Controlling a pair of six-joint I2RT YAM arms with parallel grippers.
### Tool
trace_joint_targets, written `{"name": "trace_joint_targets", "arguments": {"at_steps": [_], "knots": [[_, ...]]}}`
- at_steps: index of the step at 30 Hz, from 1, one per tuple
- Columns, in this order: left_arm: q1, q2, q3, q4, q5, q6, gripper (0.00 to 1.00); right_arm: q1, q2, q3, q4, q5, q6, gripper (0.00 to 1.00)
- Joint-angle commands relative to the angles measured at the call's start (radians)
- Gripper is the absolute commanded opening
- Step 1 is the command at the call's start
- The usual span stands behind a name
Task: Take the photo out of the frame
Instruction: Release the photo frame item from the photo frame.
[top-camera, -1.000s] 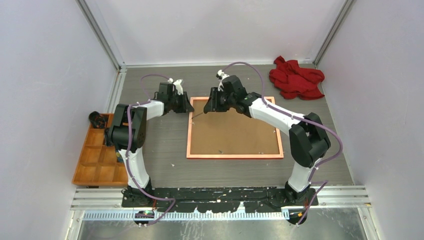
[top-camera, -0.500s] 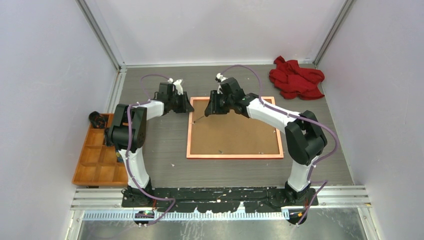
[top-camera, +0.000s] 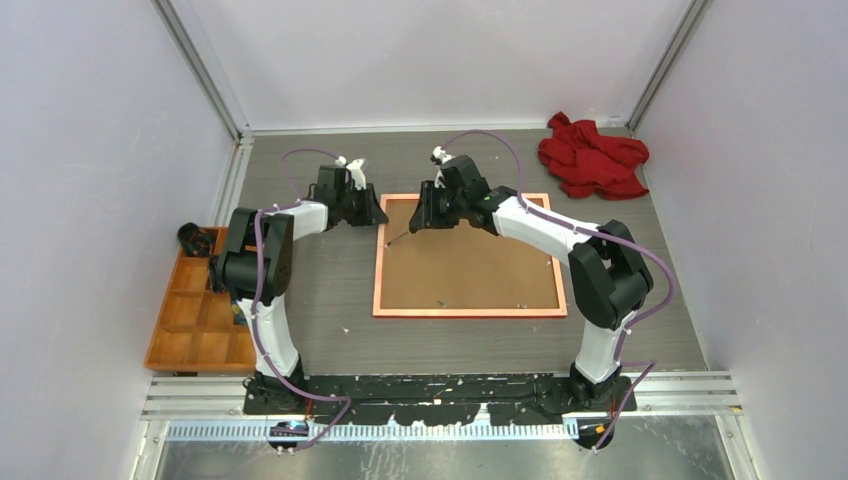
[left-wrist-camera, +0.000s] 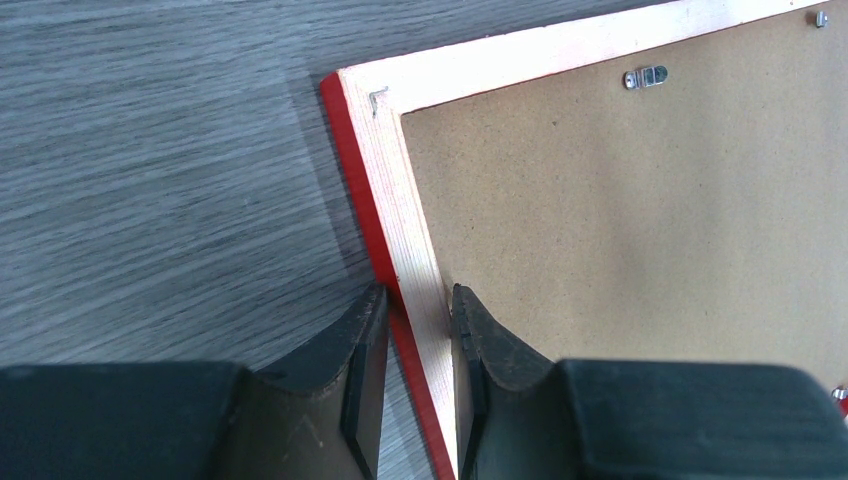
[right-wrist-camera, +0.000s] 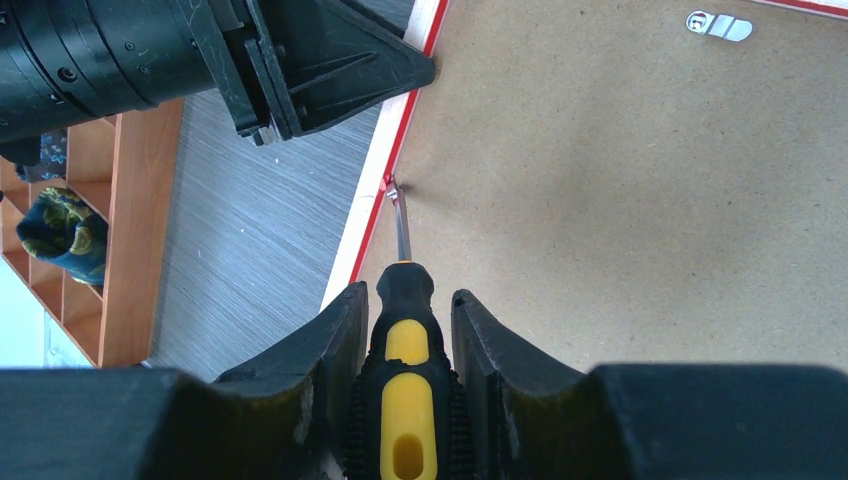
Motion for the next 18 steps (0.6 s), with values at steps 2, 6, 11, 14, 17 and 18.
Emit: {"name": "trace_joint_targets", "arguments": {"at_steps": [2,6,11,14,17,18], "knots": [[-0.007,0.001,-0.029,-0.044,-0.022,0.047,0.24,0.005,-0.072,0.015,0.038,-0.011,-0.015,0.01],[-0.007,0.002,-0.029,-0.044,-0.021,0.047,0.23,0.006,-0.075,0.013,0.040,-0.012,-0.021,0.01],[-0.007,0.002,-0.029,-0.044,-0.021,0.047,0.24,0.005,-0.068,0.014,0.038,-0.014,-0.024,0.01],[-0.007,0.001,-0.029,-0.044,-0.021,0.048,0.23,0.006,-0.055,0.008,0.049,-0.032,-0.016,0.01],[-0.007,0.001,-0.029,-0.044,-0.021,0.047,0.23,0.011,-0.041,0.009,0.048,-0.037,-0.015,0.01],[-0.007,0.001,-0.029,-0.044,-0.021,0.047,0.24,0.012,-0.035,0.009,0.049,-0.039,-0.015,0.01]]}}
